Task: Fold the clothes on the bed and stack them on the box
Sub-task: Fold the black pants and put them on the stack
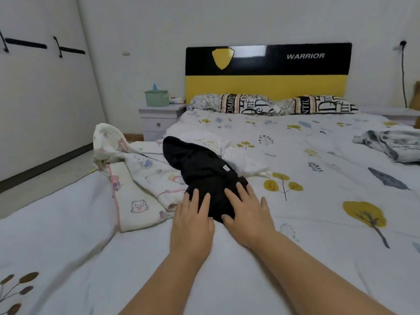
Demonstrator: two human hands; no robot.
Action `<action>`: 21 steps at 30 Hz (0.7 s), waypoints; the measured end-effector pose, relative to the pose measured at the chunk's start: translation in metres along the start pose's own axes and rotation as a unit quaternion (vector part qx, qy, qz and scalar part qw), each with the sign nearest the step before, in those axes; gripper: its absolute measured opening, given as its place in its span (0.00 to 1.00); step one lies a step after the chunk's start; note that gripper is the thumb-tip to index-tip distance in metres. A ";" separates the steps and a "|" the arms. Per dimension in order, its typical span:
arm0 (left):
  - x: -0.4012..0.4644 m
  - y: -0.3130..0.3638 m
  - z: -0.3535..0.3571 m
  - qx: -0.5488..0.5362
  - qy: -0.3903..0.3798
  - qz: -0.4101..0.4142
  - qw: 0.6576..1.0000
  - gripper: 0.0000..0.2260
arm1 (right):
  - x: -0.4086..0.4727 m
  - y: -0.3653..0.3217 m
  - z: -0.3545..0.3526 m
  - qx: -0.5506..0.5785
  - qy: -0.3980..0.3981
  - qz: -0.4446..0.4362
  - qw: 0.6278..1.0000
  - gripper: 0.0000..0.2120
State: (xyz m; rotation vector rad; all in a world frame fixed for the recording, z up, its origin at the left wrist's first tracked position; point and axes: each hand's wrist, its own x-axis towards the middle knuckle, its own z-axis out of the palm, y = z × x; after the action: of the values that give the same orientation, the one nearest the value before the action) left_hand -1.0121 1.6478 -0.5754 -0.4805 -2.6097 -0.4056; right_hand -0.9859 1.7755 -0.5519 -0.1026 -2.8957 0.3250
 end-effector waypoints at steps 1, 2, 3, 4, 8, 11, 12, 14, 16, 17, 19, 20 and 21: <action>-0.003 -0.003 0.008 -0.008 0.012 0.005 1.000 0.22 | -0.001 0.003 0.010 0.014 0.019 0.000 1.000 0.25; -0.002 -0.004 0.012 -0.014 0.027 0.010 0.999 0.18 | -0.002 0.007 0.018 0.031 0.060 -0.006 0.998 0.20; -0.002 -0.004 0.011 -0.021 0.039 0.010 0.999 0.15 | -0.002 0.009 0.023 0.045 0.103 -0.014 0.994 0.16; 0.000 -0.002 0.009 -0.025 0.054 0.012 0.998 0.13 | -0.002 0.010 0.026 0.054 0.129 -0.022 0.990 0.13; -0.006 0.004 -0.001 -0.051 0.137 0.052 0.988 0.04 | -0.010 0.003 0.019 0.060 0.170 -0.072 0.981 0.11; -0.019 0.018 -0.024 -0.125 0.103 0.071 0.984 0.05 | -0.031 -0.003 0.001 0.065 0.119 -0.068 0.988 0.18; -0.023 0.021 -0.032 -0.138 0.058 0.060 0.987 0.05 | -0.041 -0.002 -0.005 0.069 0.102 -0.058 0.991 0.14; -0.037 0.028 -0.051 -0.142 -0.050 0.031 0.988 0.02 | -0.069 -0.002 -0.021 0.108 0.060 -0.032 0.992 0.11; -0.056 0.035 -0.069 -0.128 -0.091 0.029 0.987 0.04 | -0.098 -0.008 -0.041 0.148 0.032 -0.004 0.989 0.13; -0.066 0.040 -0.079 -0.124 -0.108 0.029 0.986 0.06 | -0.112 -0.010 -0.051 0.162 0.024 0.008 0.986 0.16; -0.085 0.050 -0.100 -0.144 -0.160 0.024 0.976 0.07 | -0.136 -0.010 -0.065 0.138 -0.002 -0.004 0.990 0.23; -0.093 0.055 -0.113 -0.162 -0.198 0.018 0.967 0.07 | -0.149 -0.007 -0.068 0.119 -0.010 -0.014 0.993 0.23; -0.100 0.059 -0.125 -0.187 -0.237 0.014 0.953 0.07 | -0.162 -0.005 -0.073 0.099 -0.010 -0.012 0.995 0.20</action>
State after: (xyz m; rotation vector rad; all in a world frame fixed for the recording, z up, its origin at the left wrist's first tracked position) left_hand -0.8580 1.6295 -0.5049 -0.8276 -2.9836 -0.8777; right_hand -0.8116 1.7706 -0.5167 -0.0314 -2.8622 0.6103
